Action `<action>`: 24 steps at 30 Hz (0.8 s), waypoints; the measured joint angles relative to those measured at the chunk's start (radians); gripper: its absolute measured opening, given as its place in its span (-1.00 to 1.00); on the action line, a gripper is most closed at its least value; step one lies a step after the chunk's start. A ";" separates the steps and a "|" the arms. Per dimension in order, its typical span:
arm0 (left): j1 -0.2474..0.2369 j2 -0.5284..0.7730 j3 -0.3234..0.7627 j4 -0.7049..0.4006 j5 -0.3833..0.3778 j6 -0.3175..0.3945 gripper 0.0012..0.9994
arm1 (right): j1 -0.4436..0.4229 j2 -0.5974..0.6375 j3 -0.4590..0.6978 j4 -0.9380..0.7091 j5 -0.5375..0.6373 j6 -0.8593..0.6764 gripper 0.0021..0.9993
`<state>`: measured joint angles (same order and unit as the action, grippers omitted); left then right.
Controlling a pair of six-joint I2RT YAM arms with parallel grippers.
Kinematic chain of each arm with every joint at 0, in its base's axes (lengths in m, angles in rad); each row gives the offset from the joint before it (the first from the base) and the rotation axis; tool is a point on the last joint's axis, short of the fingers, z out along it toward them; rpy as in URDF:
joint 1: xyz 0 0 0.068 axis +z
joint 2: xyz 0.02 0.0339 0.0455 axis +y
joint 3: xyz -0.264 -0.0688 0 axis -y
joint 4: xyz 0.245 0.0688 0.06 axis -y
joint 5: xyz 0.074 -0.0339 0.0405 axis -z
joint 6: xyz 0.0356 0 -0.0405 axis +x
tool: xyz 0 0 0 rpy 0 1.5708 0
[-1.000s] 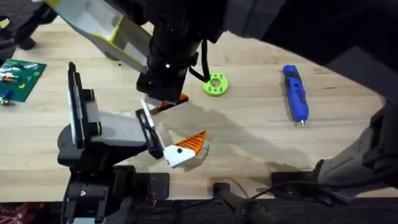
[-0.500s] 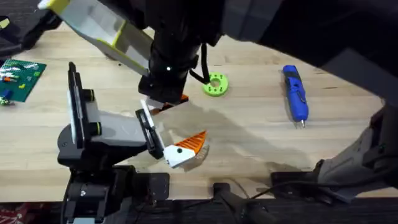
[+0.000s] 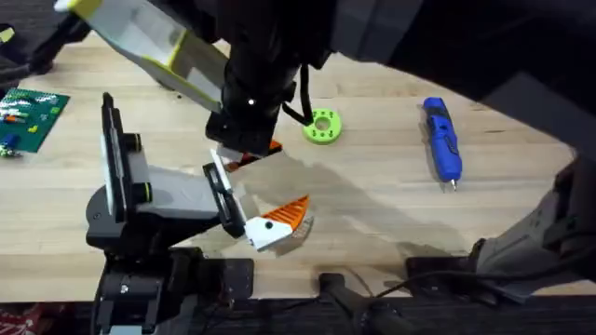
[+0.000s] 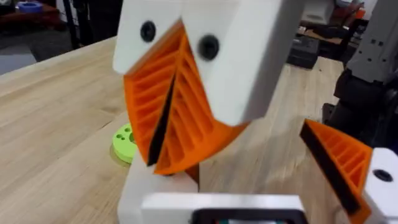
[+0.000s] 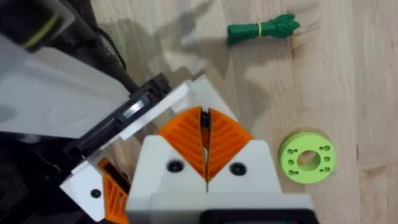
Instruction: Pick up the gripper from the table and insert it into the empty holder that is missing its gripper. Then pick up a screw, insert it into the mounting hole, and use the screwdriver to tighten it. Finally, clean up the table by picking up the vegetable and placing it into the bucket.
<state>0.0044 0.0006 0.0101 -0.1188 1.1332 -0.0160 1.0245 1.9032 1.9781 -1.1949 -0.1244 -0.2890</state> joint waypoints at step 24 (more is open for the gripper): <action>0.000 0.000 0.000 0.000 0.000 -0.008 0.98 | -0.018 0.000 0.000 0.003 0.022 -0.007 0.99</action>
<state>0.0044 0.0006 0.0101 -0.1192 1.1332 -0.0238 1.0065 1.9032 1.9781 -1.1923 -0.1024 -0.2960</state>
